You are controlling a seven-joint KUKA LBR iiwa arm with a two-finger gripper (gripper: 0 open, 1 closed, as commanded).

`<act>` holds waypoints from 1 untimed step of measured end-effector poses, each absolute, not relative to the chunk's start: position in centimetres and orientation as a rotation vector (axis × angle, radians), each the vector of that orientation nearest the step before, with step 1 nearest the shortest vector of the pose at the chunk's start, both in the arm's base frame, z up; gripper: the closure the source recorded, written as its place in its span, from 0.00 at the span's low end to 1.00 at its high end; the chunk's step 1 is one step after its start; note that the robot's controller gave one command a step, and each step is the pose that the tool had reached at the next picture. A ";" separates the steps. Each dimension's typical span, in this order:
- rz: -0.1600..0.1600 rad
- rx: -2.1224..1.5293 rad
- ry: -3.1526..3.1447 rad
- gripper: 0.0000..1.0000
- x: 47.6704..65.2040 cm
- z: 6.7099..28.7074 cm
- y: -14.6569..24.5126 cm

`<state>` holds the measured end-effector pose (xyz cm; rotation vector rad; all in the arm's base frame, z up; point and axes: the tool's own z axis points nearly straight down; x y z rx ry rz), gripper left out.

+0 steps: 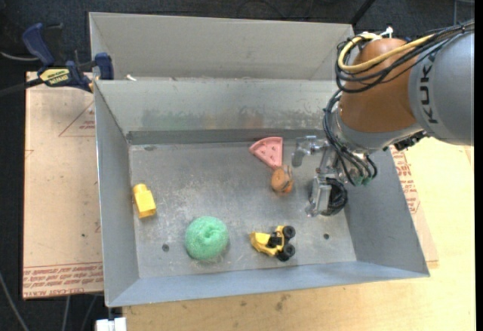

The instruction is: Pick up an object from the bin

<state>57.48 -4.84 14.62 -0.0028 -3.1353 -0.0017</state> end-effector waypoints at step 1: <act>-0.001 -0.001 -3.143 0.00 57.7 15.1 -4.8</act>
Offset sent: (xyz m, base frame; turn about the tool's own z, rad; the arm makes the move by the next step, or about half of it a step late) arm -0.0105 -0.0242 -0.0762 0.0208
